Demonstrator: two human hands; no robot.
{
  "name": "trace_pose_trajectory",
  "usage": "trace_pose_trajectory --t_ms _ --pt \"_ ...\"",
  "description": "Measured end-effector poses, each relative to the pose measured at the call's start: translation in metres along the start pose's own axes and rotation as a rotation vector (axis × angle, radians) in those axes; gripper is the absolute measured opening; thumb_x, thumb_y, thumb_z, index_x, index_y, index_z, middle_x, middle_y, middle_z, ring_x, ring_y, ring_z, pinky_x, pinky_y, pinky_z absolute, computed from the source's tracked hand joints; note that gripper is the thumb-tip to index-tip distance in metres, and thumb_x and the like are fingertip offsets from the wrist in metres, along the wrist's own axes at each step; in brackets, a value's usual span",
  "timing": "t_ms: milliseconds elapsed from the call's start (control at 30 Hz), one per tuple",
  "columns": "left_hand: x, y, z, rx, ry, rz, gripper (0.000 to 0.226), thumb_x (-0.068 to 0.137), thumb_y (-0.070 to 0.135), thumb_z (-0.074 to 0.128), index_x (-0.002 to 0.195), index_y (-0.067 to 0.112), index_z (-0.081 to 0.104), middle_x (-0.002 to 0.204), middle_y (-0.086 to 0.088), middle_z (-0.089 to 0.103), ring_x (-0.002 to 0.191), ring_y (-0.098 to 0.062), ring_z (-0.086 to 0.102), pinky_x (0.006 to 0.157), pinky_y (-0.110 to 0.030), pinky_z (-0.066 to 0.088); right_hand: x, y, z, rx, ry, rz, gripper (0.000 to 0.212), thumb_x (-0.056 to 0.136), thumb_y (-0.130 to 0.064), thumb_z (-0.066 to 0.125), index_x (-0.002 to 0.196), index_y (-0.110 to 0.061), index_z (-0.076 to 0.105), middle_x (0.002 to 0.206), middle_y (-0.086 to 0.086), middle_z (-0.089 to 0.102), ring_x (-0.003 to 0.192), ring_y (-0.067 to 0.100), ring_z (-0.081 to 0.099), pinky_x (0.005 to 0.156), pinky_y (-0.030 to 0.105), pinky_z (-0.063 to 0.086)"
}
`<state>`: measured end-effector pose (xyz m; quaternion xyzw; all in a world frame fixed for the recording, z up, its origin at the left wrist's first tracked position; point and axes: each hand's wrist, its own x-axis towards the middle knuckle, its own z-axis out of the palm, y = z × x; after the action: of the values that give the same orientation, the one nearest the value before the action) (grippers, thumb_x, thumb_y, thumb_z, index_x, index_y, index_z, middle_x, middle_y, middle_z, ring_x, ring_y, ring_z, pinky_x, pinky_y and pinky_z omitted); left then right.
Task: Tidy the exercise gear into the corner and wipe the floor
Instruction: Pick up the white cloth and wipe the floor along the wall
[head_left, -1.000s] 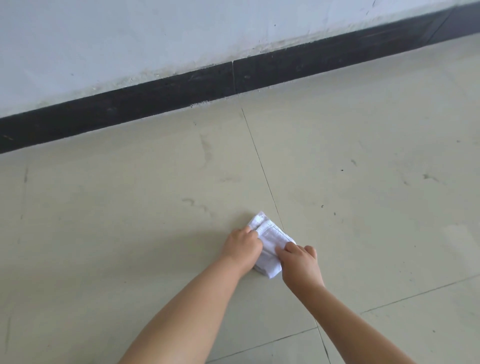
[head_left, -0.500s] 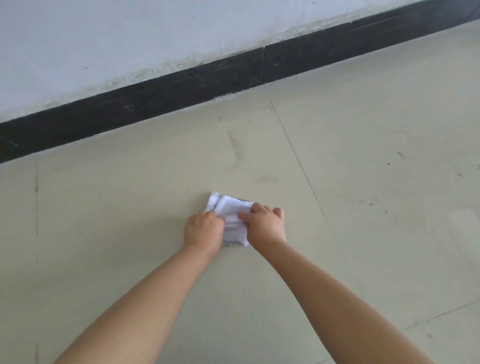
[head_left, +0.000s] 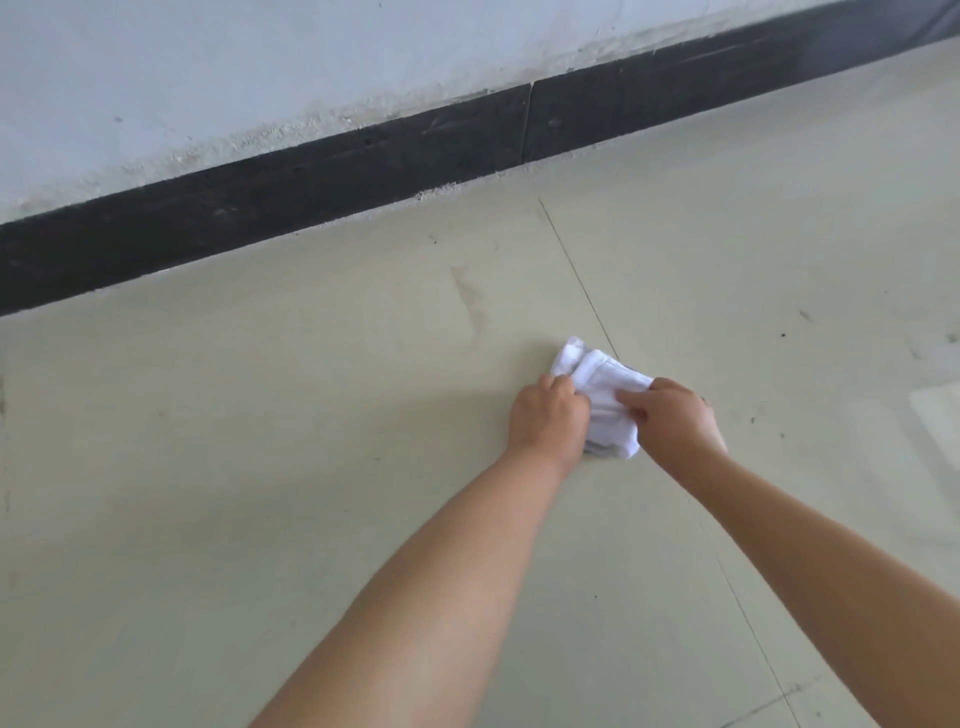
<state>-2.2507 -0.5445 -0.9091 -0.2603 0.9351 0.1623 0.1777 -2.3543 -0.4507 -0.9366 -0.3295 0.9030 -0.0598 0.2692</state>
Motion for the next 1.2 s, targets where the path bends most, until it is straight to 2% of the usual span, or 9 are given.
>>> trace_pose_trajectory --t_ms 100,267,367,500,667,767,900,1033,1200 --pt "0.005 0.019 0.020 0.061 -0.090 0.176 0.032 0.095 0.005 0.041 0.123 0.003 0.057 0.132 -0.012 0.051 0.128 -0.029 0.043 0.098 -0.034 0.039 -0.025 0.013 -0.004 0.081 -0.107 0.185 0.039 0.094 -0.022 0.050 0.059 -0.014 0.035 0.058 0.001 0.040 0.055 0.020 0.036 0.048 0.027 0.025" --pt "-0.017 -0.014 0.023 0.174 -0.093 0.230 0.036 0.097 0.002 0.034 0.128 0.004 0.053 0.137 -0.012 0.048 0.132 -0.030 0.039 0.102 -0.036 0.036 -0.053 -0.024 0.021 0.047 -0.129 0.082 0.021 0.096 -0.012 0.041 0.096 -0.008 0.061 0.083 -0.003 0.042 0.078 0.018 0.039 0.064 0.026 0.037" --pt "-0.024 -0.059 0.018 0.198 -0.073 0.090 0.036 0.097 0.003 0.034 0.125 0.007 0.056 0.133 -0.009 0.051 0.128 -0.028 0.044 0.098 -0.035 0.039 -0.040 -0.065 0.043 0.172 -0.006 -0.021 0.023 0.095 -0.012 0.039 0.074 -0.013 0.049 0.074 -0.006 0.037 0.092 0.018 0.028 0.063 0.013 0.031" --pt "-0.009 -0.115 0.006 0.179 0.035 -0.170 0.032 0.096 0.007 0.036 0.117 0.008 0.061 0.125 -0.008 0.058 0.119 -0.027 0.050 0.089 -0.034 0.044 0.008 -0.111 0.057 0.137 0.110 -0.193 0.025 0.095 -0.010 0.037 0.106 -0.006 0.058 0.092 0.001 0.045 0.090 0.016 0.019 0.076 0.011 0.028" --pt "0.031 -0.125 -0.013 0.056 0.104 -0.345 0.033 0.094 0.002 0.038 0.118 0.003 0.061 0.124 -0.014 0.056 0.119 -0.029 0.050 0.090 -0.034 0.044 0.062 -0.132 0.033 -0.017 0.110 -0.246 0.030 0.091 -0.003 0.041 0.114 -0.011 0.060 0.108 0.008 0.049 0.089 0.017 0.020 0.104 0.034 0.030" --pt "0.069 -0.109 -0.025 0.038 0.205 -0.264 0.024 0.084 -0.002 0.052 0.100 0.002 0.069 0.105 -0.016 0.067 0.103 -0.029 0.061 0.079 -0.031 0.048 0.096 -0.119 0.006 -0.046 0.114 -0.201 0.038 0.094 -0.005 0.039 0.125 -0.018 0.056 0.127 0.008 0.050 0.093 0.015 0.020 0.103 0.038 0.030" --pt "0.093 -0.076 -0.018 0.007 0.283 0.008 0.006 0.029 0.007 0.061 0.029 0.009 0.056 0.031 -0.004 0.052 0.029 -0.019 0.053 0.029 -0.010 0.031 0.096 -0.058 -0.012 0.026 0.143 -0.069 0.035 0.090 -0.001 0.041 0.114 -0.013 0.064 0.114 0.010 0.056 0.088 0.019 0.029 0.093 0.027 0.029" --pt "0.056 -0.048 0.015 0.022 0.253 0.195 0.023 0.049 0.010 0.044 0.030 0.012 0.057 0.034 0.000 0.053 0.033 -0.013 0.056 0.032 -0.011 0.034 0.027 -0.016 0.020 -0.137 0.301 -0.181 0.032 0.052 0.004 0.057 0.073 -0.012 0.075 0.058 0.009 0.059 0.050 0.030 0.060 0.065 0.025 0.023" --pt "-0.010 -0.125 0.026 0.078 0.376 0.179 0.024 0.056 0.016 0.037 0.037 0.012 0.053 0.040 -0.001 0.055 0.040 -0.020 0.058 0.037 -0.016 0.038 0.014 -0.072 0.060 -0.077 0.320 -0.489 0.025 0.054 -0.016 0.056 0.068 -0.020 0.076 0.054 -0.002 0.059 0.046 0.021 0.061 0.076 0.027 0.044"
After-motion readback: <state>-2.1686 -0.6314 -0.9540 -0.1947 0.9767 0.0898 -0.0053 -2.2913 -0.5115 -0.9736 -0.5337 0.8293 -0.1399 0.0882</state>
